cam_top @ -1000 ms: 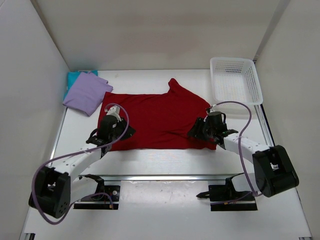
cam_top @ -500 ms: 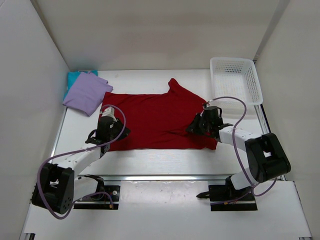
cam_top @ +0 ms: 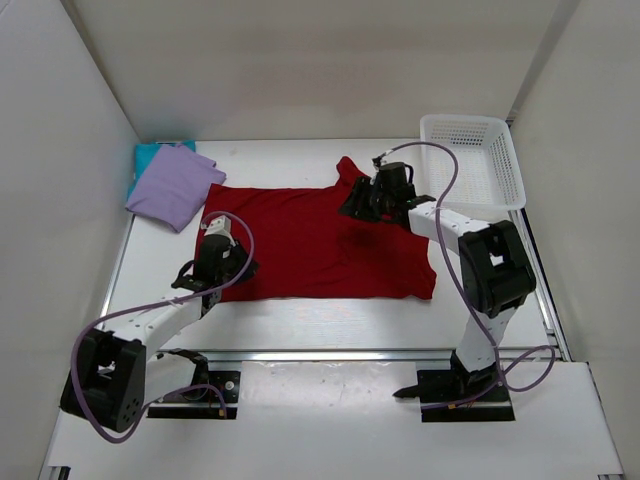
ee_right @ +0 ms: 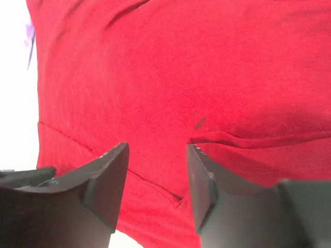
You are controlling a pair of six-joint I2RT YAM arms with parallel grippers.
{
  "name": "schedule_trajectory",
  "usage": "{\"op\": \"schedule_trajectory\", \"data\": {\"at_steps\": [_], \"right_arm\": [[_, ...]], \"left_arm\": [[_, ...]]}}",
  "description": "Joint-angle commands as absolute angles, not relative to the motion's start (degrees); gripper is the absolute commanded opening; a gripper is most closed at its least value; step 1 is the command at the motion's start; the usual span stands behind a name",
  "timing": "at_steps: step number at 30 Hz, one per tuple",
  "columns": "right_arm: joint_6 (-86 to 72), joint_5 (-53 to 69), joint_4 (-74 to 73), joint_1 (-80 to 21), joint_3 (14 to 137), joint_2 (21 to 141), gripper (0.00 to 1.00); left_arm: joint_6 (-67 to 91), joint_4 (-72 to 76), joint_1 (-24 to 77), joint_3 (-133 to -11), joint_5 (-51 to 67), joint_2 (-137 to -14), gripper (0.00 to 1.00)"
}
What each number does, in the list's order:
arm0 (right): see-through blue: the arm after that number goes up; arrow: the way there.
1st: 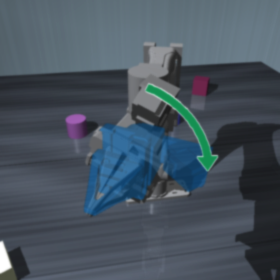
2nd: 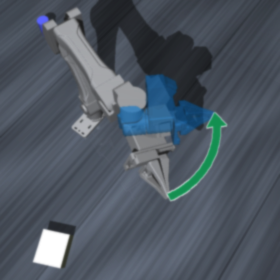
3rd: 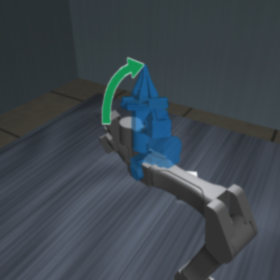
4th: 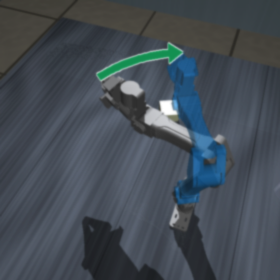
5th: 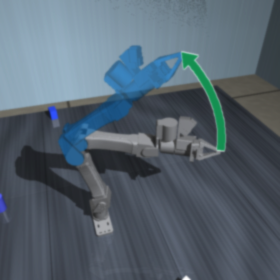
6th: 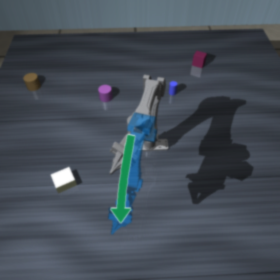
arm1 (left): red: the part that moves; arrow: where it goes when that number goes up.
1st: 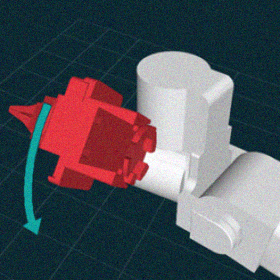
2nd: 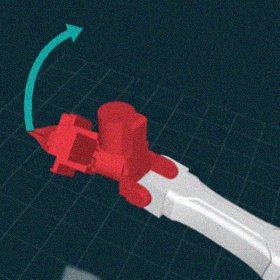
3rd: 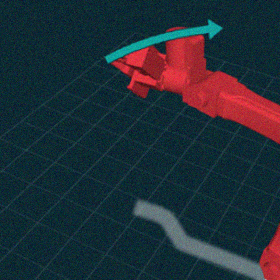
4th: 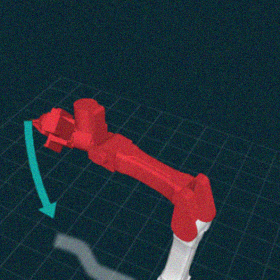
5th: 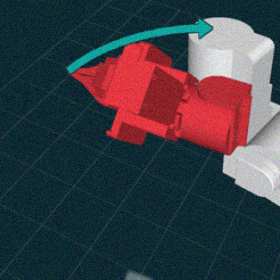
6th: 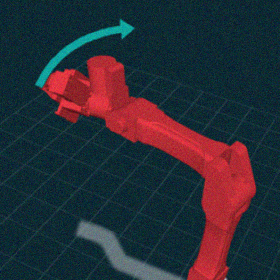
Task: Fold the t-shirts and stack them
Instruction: Fold the flattened tshirt in 1/3 of the way, then grap the side of the flattened tshirt furthest away from the robot with both arms
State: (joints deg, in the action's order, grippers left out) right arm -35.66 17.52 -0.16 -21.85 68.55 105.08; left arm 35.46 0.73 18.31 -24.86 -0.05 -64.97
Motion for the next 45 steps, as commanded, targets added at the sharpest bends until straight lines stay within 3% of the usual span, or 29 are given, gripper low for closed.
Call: {"op": "schedule_trajectory", "data": {"at_steps": [1,4,6,10,12,17,23,28,29,31,34,36,42,45], "right_arm": [[-31.4,18.5,-3.0,-23.1,70.9,102.8,0.48],[-29.7,17.0,1.2,-22.8,63.9,95.7,0.55],[-29.1,15.9,3.6,-22.3,59.3,91.9,0.52],[-30.4,14.9,3.0,-20.9,50.2,86.2,0.13],[-29.9,14.1,2.5,-21.1,47.7,85.9,0.05],[-29.5,11.1,-1.9,-23.7,41.3,86.1,0.01],[-31.4,12.1,-2.8,-26.0,33.7,84.3,0.0],[-33.7,12.8,-6.1,-28.2,29.9,80.3,0.01],[-33.7,13.0,-6.8,-28.5,30.4,78.9,0.0],[-34.3,13.2,-8.5,-28.1,31.9,77.2,0.09],[-32.1,14.7,-10.4,-23.1,39.1,75.5,0.31],[-31.3,15.0,-8.7,-20.9,44.5,77.3,0.32],[-25.8,12.2,-7.7,-14.4,74.7,100.2,0.0],[-23.3,10.6,-10.8,-12.5,89.5,115.1,0.0]], "left_arm": [[34.5,0.0,18.9,-26.6,-2.1,-63.4,0.28],[34.7,0.0,19.7,-26.7,-1.9,-63.2,0.28],[34.9,0.2,20.6,-26.7,-1.4,-63.3,0.27],[34.6,0.2,25.9,-27.4,-2.3,-64.6,0.26],[34.3,0.5,28.5,-27.7,-2.6,-67.8,0.26],[34.5,0.0,27.2,-27.1,1.0,-71.7,0.24],[34.6,-4.6,21.9,-18.9,2.9,-68.0,0.28],[36.3,-8.1,24.4,-13.7,3.3,-61.6,0.29],[36.7,-8.7,23.9,-13.0,4.6,-60.9,0.29],[36.9,-10.5,21.8,-12.4,6.8,-57.1,0.28],[35.6,-14.1,19.1,-17.2,7.2,-52.8,0.3],[35.2,-14.3,18.5,-23.1,8.3,-53.4,0.31],[36.7,-7.3,22.5,-37.9,9.7,-65.9,0.32],[37.4,-5.1,23.0,-39.1,10.4,-69.4,0.32]]}}
